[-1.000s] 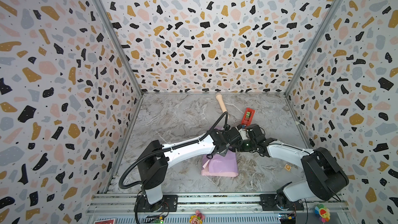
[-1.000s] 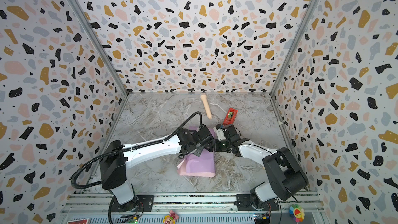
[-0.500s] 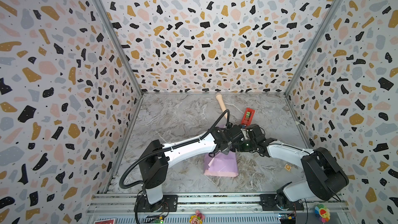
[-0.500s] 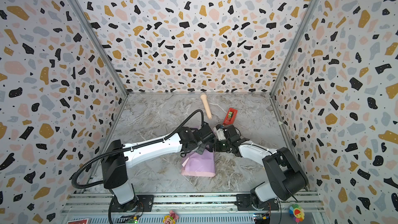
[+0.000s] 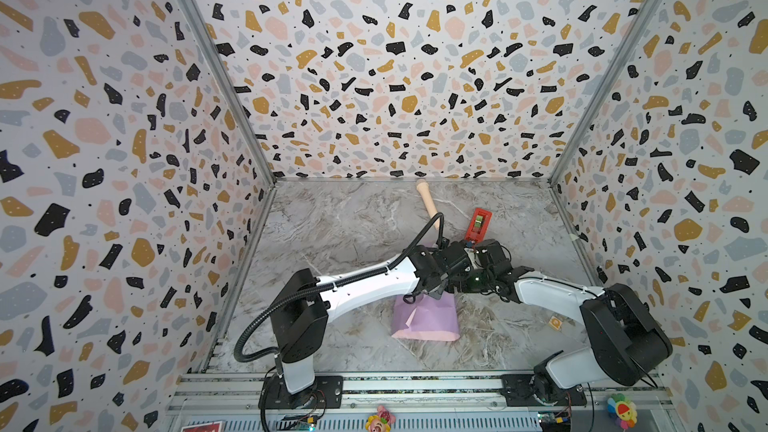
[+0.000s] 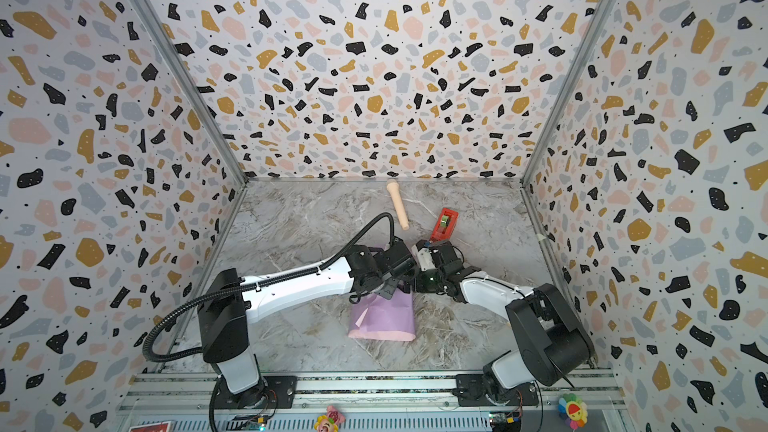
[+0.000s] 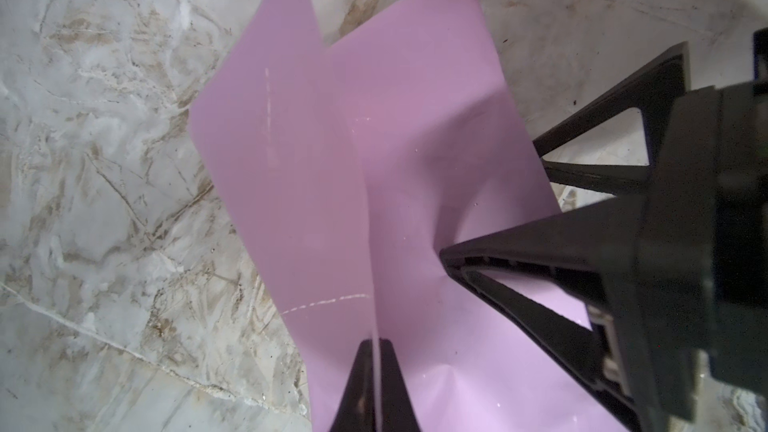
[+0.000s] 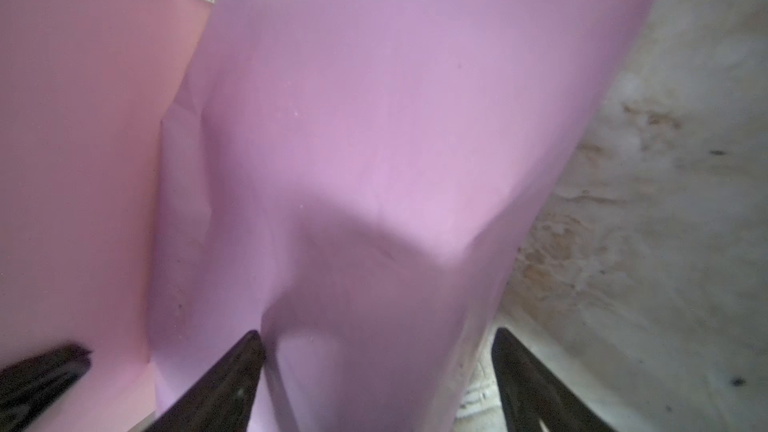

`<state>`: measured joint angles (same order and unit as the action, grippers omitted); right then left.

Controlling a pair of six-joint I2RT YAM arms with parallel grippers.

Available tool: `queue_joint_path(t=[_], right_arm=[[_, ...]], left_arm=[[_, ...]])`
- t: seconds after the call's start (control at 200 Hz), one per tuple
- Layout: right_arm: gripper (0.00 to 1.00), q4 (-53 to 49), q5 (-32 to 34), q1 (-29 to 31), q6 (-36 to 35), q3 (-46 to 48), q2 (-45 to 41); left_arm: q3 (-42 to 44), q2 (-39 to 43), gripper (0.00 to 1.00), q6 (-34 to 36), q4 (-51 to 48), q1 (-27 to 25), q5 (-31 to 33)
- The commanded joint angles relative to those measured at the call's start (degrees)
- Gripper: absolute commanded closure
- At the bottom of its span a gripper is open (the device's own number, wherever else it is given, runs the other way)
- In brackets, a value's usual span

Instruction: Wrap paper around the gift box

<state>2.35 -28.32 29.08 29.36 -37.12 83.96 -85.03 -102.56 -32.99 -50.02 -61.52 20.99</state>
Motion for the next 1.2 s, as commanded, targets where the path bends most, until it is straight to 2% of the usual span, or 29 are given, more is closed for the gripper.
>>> queue_joint_path(t=[0.0,0.275,0.596,0.871,1.191], right_arm=[[0.14,-7.9,2.7,1.9,-1.0,2.5,3.0],[0.14,-7.6,1.8,1.8,-0.7,2.5,3.0],[0.14,-7.4,1.9,1.8,-0.6,3.3,2.8],[0.14,-7.3,1.9,1.8,-0.6,3.4,2.8],[0.14,-7.2,1.9,1.9,-0.5,3.4,3.0]], left_arm=[[-1.5,-0.8,1.00,1.2,-1.9,-0.3,1.2],[-1.3,-1.0,1.00,2.0,-1.5,-0.3,0.3],[-4.0,-0.2,1.00,2.8,-7.6,0.3,6.5],[-6.0,-0.7,1.00,1.9,-13.8,0.3,14.8],[-6.5,-0.8,1.00,1.8,-14.6,0.3,15.3]])
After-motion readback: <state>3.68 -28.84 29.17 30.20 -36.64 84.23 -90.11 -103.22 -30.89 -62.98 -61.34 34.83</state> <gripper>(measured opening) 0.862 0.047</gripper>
